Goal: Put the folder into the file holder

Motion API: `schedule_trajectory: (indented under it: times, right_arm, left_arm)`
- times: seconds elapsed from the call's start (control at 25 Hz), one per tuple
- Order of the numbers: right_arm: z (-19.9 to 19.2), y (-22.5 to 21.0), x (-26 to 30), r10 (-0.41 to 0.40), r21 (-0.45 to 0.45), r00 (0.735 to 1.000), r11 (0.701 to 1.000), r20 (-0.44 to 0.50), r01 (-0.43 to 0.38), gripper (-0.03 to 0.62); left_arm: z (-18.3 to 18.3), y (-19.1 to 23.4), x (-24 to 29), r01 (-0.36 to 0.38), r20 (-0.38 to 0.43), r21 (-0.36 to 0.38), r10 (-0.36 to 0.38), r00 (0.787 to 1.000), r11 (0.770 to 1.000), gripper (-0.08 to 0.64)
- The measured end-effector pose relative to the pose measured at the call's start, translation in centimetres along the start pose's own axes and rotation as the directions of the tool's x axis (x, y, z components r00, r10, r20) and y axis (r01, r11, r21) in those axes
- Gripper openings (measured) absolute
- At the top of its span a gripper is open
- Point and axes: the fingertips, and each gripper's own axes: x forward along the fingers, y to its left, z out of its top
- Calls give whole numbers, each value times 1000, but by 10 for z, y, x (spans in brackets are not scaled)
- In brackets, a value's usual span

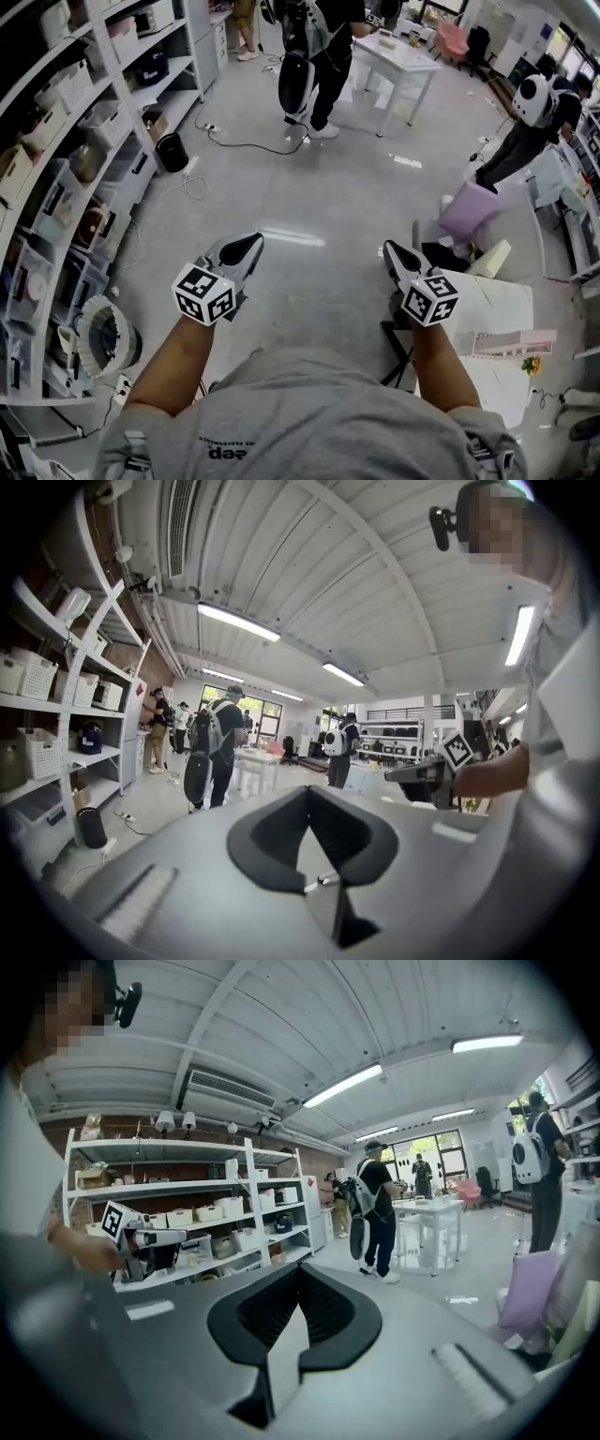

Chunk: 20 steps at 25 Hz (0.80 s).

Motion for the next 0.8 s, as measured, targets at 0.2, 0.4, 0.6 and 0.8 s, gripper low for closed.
schedule_trajectory:
  times: [0.2,0.4,0.6,0.8]
  right_arm:
    - [10,-2,-1,25,-6,1000,1000,-1,-25,3]
    - [10,-10,-16,2,-2,1000,1000,3,-2,3]
    - [7,-19,-23,-23,24,1000,999,10,23,3]
    - [5,-21,-21,-39,35,999,999,1,38,3]
  left_arm:
    - [15,-5,-3,-22,41,-23,23,999,1000,60]
    - [17,-12,1,-12,51,-31,13,999,999,60]
    - [13,-17,3,-2,42,-28,3,999,1000,60]
    - [10,-13,2,3,30,-34,-2,1000,999,60]
